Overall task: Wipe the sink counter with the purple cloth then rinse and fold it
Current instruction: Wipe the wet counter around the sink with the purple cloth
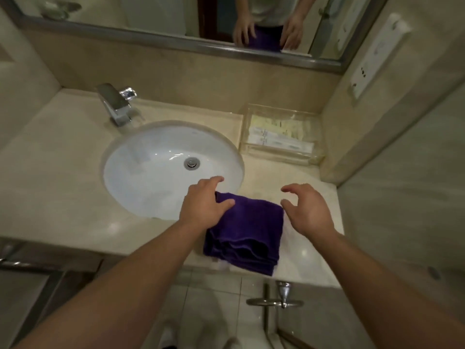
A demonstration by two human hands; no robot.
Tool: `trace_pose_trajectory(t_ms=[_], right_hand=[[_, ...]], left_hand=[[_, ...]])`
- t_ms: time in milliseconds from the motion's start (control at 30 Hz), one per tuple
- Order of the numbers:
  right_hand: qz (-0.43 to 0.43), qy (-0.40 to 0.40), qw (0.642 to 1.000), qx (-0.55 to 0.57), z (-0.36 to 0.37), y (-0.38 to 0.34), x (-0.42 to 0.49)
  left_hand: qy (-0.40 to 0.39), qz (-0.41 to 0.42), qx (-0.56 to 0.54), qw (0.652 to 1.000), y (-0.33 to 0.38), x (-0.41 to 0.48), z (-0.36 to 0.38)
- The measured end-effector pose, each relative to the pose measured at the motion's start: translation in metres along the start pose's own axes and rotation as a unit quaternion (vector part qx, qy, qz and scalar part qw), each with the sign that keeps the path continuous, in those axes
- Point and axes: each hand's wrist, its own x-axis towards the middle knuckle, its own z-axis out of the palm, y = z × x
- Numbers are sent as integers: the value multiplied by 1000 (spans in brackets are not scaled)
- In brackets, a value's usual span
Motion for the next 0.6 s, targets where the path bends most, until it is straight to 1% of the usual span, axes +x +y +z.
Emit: trace_pose_trajectory(t_ms=[67,100,167,200,233,300,400,467,600], right_hand=[[-18,64,998,16,23,3,-8],[-38,73,996,23,38,4,-13],[-66,44,997,18,72,5,-18],[-73,19,997,7,88,6,-20],[-87,4,996,-16,104,9,-20],[-109,5,992,-57,127,17,-19],[-98,15,992,-79,133,20,-21],[-96,7,990,-100,134,16,-25],[-78,-6,991,-109,149,-13,-42]], left_hand=[[31,67,99,992,-3,-2,27],[31,109,119,986,-3,-4,42],[-15,166,151,974,-2,-6,70],[-42,177,183,966,-2,-5,82],[-54,179,220,957,-4,-3,92],[-44,174,258,949,-10,0,100],[-57,184,259,946,-12,-2,100],[-72,184,259,945,-14,-6,98],[-67,197,265,941,-43,-17,81]])
